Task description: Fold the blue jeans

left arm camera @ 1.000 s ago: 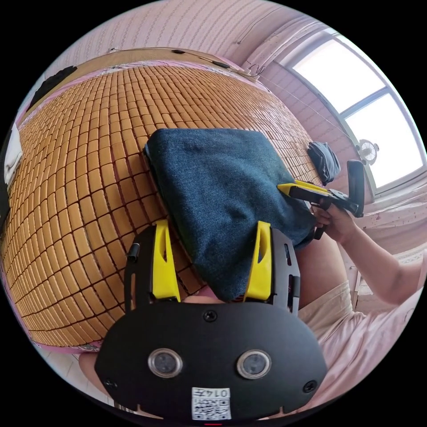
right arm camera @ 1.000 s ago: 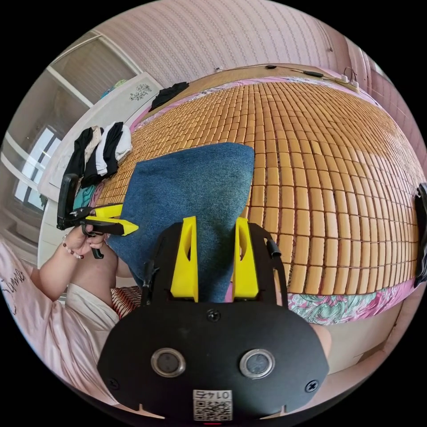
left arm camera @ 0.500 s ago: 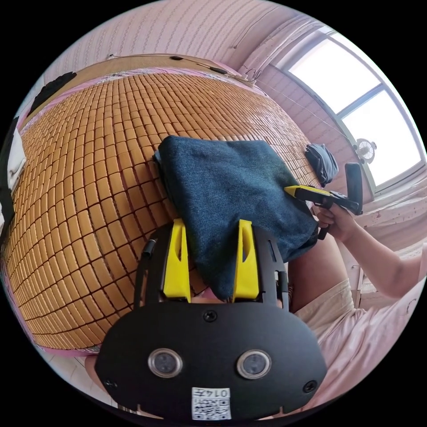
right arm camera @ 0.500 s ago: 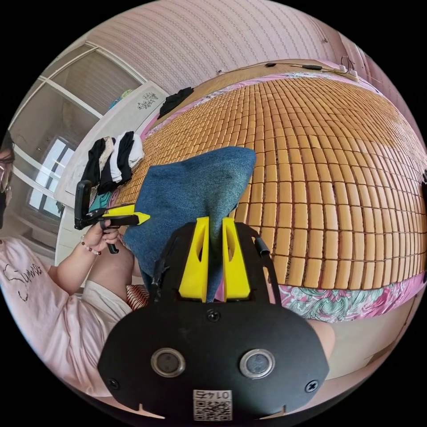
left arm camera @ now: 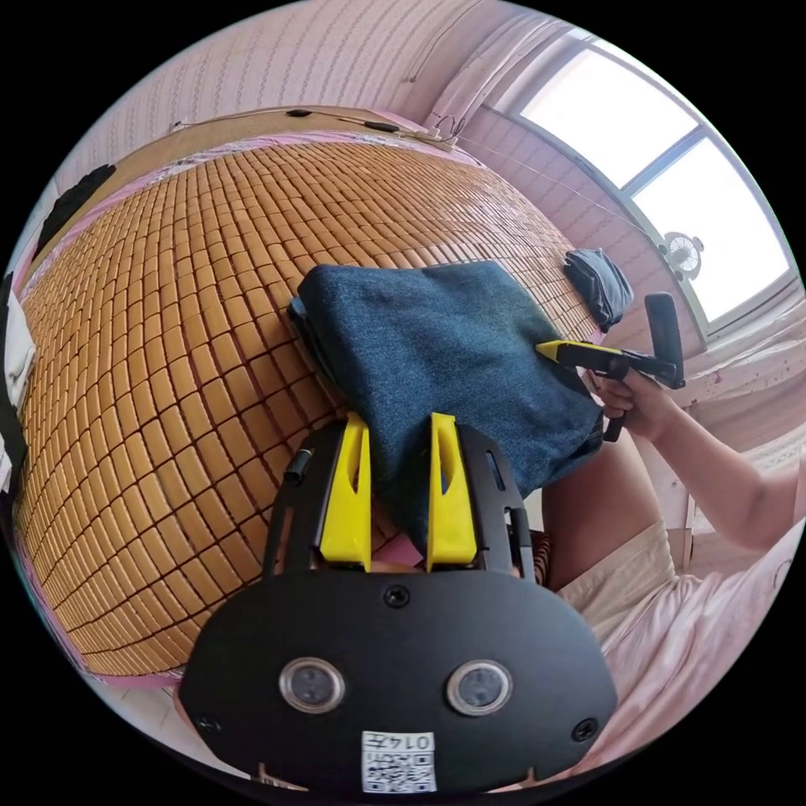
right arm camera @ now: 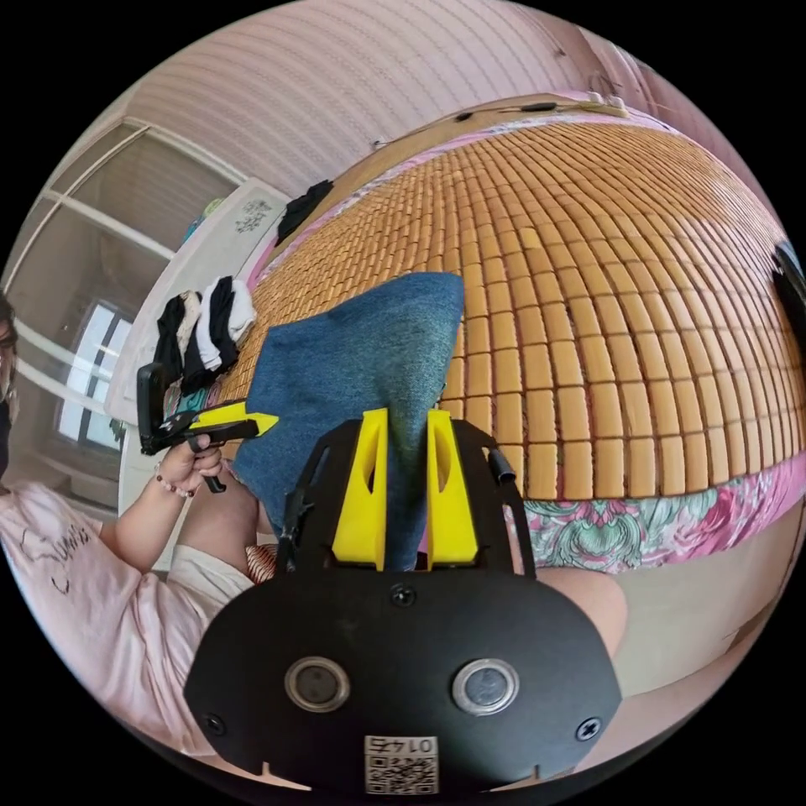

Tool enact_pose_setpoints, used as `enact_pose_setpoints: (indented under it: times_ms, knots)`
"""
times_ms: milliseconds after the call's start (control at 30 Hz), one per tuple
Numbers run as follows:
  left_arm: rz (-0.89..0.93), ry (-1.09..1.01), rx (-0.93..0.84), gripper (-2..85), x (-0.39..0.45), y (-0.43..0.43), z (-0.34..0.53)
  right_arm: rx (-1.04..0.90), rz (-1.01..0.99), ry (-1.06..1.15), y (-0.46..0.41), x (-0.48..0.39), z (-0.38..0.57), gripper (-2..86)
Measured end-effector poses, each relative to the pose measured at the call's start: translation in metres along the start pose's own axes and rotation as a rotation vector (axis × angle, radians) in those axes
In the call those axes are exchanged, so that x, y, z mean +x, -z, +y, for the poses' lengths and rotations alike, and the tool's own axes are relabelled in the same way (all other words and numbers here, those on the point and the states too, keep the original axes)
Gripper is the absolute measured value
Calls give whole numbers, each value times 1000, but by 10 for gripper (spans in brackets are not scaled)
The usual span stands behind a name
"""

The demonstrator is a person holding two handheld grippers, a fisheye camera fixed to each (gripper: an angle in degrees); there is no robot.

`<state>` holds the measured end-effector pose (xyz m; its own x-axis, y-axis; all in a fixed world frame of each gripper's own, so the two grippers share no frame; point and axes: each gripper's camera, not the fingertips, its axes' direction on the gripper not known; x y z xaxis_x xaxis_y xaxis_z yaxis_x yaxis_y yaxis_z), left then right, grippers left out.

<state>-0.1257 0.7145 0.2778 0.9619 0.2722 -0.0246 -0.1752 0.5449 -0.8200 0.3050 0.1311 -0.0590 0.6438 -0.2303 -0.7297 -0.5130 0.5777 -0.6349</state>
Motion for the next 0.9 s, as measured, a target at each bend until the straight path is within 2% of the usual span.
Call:
enact_pose_setpoints:
  times_ms: [200,300,400,467,567,667,800,900]
  knots:
    - [-14,24,-44,118,18,-20,-36,17,-78,-45,-13,7,1,90]
    - [82,103,-44,109,2,-28,-44,42,-175,-40,-6,9,-2,57]
    - [183,153,-23,82,-11,-27,-56,67,-113,98,11,-17,-8,41]
    - [157,125,-1,71,8,-26,-66,130,-89,189,42,-29,-13,36]
    - [156,33,33,62,65,-34,-99,215,-46,292,103,-23,-18,35]
    - [263,-39,103,59,136,-52,-161,244,76,349,178,9,-28,36]
    - [426,-203,199,60,297,-92,-295,237,332,343,278,67,-53,43]
    - [525,-252,236,69,436,-130,-401,223,545,206,330,144,-90,62]
